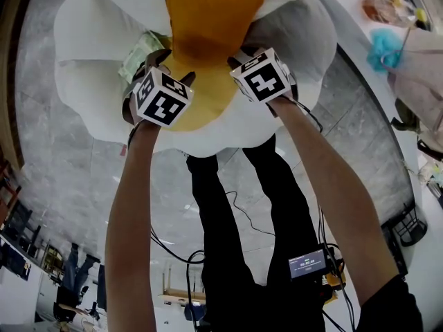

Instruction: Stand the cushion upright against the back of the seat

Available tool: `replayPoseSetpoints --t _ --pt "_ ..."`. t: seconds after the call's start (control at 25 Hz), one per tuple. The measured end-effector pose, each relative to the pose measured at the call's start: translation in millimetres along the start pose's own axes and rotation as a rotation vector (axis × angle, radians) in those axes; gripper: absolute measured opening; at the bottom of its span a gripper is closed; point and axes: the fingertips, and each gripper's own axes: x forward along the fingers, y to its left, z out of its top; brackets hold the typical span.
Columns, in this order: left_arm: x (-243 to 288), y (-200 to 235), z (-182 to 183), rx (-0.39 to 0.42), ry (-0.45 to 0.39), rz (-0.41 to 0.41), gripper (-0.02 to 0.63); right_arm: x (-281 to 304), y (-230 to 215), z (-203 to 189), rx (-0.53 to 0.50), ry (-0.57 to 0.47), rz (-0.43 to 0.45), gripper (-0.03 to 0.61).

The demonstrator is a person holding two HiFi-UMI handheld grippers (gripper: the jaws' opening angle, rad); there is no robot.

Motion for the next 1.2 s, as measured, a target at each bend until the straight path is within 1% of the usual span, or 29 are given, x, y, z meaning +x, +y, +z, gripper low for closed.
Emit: replayPoseSetpoints --t 0.36,0.56,0.84,0.92,1.08,1.2 --pt "-28.2 -13.5 7.3 0.011 -0.01 0.004 0.33 -30.3 10.9 -6.0 -0.027 0.008 0.006 0.16" --pt "-68.0 -26.1 15.7 0.005 -0.044 0.007 0.317 -65.4 29.2 -5.0 -0.051 0.0 0.003 0.156" --pt "-149.0 -59.5 23.0 -0.068 -0.139 0.009 0.285 -131.3 63.6 -8.8 -0.057 -0.019 -0.005 0.149" --pt "-175.1 -72.3 21.5 -0.097 -0.168 0.004 0.258 -156.1 77.0 -6.7 -0.051 -0.04 -0.005 0.146" --pt "-224.7 -100.9 16.9 -0.151 -0.21 -0.014 0.239 -208.5 101.6 -4.1 -0.039 -0.095 -0.013 0.14" --pt "-262.2 -119.1 19.6 -0.212 -0.262 -0.033 0.224 -246.6 117.7 -8.3 -0.007 -0.108 -0.01 0.136"
